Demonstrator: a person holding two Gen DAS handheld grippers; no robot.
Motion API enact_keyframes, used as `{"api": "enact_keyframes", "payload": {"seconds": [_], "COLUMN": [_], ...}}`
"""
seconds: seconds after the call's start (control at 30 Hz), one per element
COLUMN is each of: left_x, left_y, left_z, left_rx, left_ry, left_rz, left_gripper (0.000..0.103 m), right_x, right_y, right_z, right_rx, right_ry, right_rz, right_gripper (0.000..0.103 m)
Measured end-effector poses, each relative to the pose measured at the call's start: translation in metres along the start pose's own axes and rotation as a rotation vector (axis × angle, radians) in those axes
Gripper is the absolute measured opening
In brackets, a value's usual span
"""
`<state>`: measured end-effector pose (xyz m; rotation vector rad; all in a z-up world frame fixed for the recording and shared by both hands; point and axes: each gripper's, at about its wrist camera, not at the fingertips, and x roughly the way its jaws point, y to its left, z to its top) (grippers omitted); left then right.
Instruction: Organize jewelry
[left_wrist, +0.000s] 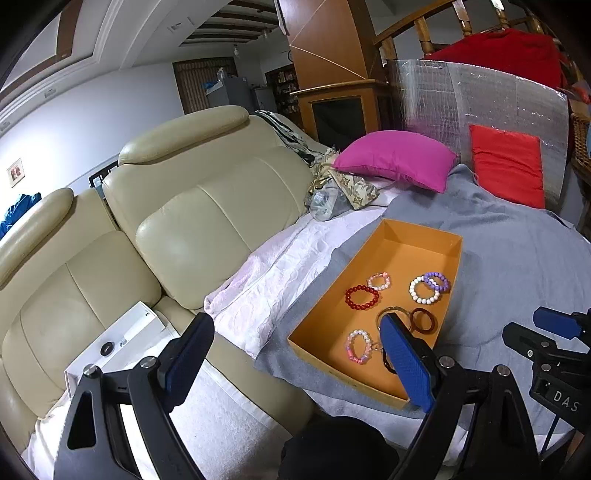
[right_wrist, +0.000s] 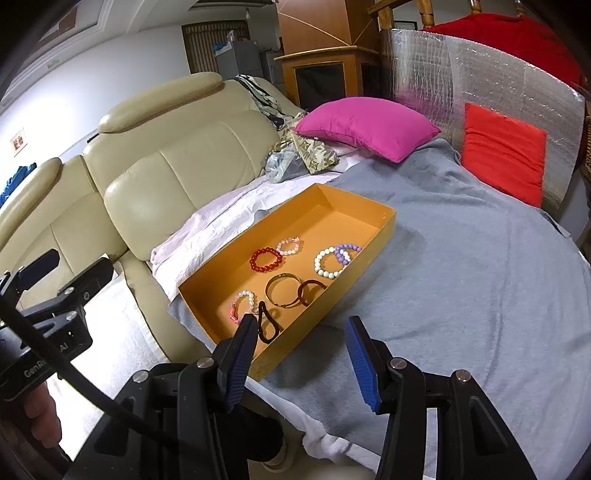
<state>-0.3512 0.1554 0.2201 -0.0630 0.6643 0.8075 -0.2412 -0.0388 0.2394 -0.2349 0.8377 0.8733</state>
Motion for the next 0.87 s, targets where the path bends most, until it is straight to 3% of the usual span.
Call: {"api": "enact_keyframes", "payload": {"seconds": [0.7,0.87], "left_x": [0.024,0.020], "left_y": [0.002,-0.020], "left_z": [0.005,0.015], "left_rx": [0.002,0.038], "left_ry": [0.031,-0.013], "left_rz": [-0.009,-0.047], "left_gripper": [0.091,0.091], "right_x": [0.029,0.033], "right_y": [0.003,-0.022], "right_z": [0.012,0.018], "right_rx": [-0.008,0.035], "right_ry": [0.032,-0.001], "right_rz": [-0.010,-0.014], "right_gripper": [0.053,0.053]}}
